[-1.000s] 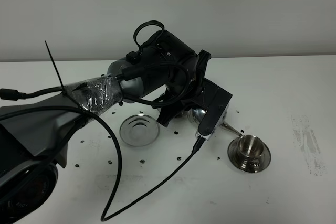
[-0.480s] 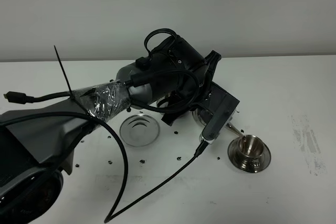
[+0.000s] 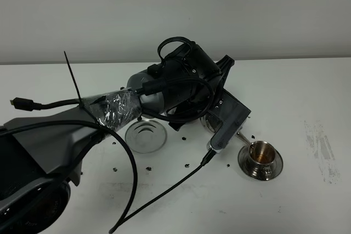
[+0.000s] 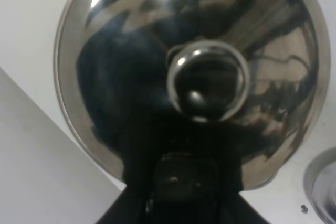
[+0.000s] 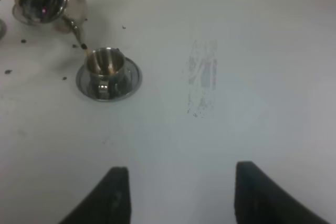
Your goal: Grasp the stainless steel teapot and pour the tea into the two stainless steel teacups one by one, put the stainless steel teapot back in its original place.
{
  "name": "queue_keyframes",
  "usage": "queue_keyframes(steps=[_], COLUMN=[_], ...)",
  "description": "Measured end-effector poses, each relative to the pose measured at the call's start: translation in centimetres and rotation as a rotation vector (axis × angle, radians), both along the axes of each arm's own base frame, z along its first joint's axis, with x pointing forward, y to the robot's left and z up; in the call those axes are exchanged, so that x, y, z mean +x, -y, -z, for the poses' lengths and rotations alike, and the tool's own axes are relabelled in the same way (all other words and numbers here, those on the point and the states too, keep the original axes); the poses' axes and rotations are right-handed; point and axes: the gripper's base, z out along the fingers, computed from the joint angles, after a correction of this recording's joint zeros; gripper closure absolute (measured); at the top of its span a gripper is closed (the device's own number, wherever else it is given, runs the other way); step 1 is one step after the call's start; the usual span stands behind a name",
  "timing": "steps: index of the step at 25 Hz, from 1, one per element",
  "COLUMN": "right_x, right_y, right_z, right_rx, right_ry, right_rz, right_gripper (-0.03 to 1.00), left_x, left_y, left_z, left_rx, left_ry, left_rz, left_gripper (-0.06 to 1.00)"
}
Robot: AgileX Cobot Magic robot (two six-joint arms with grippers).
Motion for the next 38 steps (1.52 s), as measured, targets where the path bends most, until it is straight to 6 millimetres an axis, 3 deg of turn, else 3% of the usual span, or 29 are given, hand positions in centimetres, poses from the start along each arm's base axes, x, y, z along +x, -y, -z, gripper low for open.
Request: queue_keyframes(steps=[38], right_x=[0.0], right_y=[0.0], right_z=[0.0], right_rx=[0.0], right_ry=[0.0], right_rz=[0.0], right_gripper=[0.53], left_x=[-0.13], left_y=[0.88], left_z=[-0.48], left_rx=[0.029], left_ry=[0.102], left_rz=[0.046], left_gripper=[0.73])
